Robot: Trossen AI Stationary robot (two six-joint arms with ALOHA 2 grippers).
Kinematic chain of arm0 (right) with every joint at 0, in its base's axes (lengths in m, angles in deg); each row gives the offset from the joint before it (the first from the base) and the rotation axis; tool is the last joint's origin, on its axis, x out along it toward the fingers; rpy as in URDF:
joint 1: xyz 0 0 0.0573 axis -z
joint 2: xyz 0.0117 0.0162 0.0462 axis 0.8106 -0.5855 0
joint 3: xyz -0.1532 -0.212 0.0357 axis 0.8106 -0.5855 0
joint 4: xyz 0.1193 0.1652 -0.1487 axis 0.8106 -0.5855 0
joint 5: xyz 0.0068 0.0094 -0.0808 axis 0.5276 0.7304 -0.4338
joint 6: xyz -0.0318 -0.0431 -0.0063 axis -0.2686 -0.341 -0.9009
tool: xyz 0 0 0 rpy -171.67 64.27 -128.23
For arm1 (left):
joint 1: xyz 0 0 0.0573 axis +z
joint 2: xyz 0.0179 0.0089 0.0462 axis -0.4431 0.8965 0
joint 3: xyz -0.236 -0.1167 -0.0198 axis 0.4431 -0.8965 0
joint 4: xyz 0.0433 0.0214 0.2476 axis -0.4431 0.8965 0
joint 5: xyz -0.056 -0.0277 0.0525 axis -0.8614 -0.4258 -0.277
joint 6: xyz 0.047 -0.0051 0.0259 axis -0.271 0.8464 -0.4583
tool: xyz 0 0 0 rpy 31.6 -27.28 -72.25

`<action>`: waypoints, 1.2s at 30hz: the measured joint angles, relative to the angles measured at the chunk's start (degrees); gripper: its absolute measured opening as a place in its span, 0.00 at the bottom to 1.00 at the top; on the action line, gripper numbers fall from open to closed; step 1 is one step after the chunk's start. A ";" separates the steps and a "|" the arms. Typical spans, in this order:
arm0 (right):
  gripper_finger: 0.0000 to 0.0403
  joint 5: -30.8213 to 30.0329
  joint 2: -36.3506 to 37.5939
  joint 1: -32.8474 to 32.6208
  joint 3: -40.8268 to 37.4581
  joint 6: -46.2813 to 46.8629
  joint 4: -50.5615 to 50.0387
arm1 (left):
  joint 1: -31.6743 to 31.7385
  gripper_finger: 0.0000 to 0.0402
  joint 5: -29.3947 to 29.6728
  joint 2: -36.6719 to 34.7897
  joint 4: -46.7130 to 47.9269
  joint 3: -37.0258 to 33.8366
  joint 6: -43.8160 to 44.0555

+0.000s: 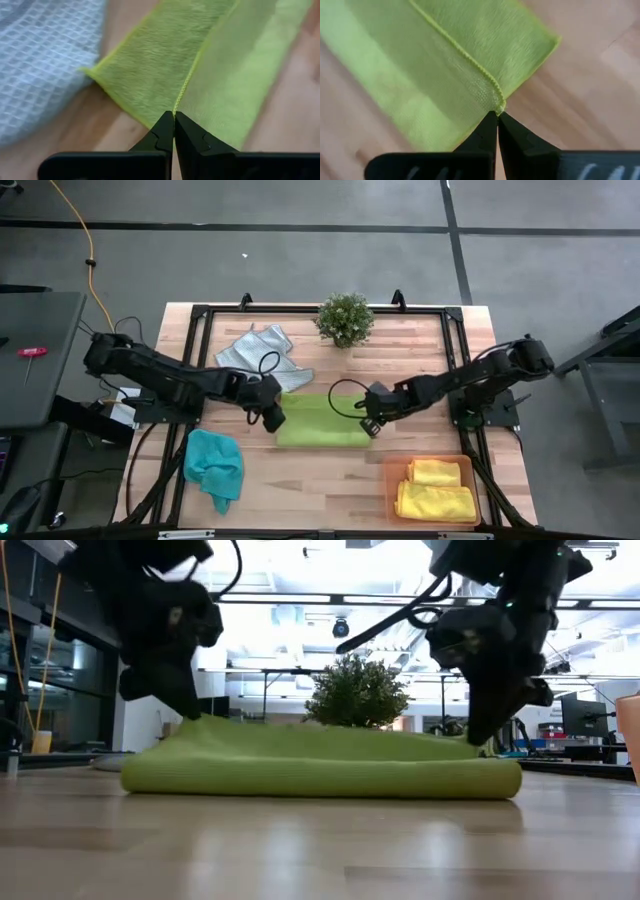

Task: Fold microfiber towels
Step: Fold the green microfiber towel

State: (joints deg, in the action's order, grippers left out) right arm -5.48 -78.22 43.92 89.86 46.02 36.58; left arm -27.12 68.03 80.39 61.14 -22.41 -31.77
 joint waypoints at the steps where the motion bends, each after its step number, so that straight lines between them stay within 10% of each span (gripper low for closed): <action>1: 0.00 -0.87 0.00 0.31 0.00 -0.01 -0.01 | 0.50 0.00 0.00 0.61 -0.02 0.00 -0.50; 22: 0.00 -3.09 0.00 3.89 0.00 -0.97 0.39 | 3.46 0.00 3.40 4.92 -0.44 0.02 -5.25; 36: 0.12 -5.03 0.00 3.89 0.00 0.02 0.39 | 3.51 0.18 8.60 4.92 -0.35 0.02 -10.04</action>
State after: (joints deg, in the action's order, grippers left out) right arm -10.50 -78.22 47.81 89.86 46.03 36.98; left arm -23.62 76.64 85.32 60.79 -22.38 -41.81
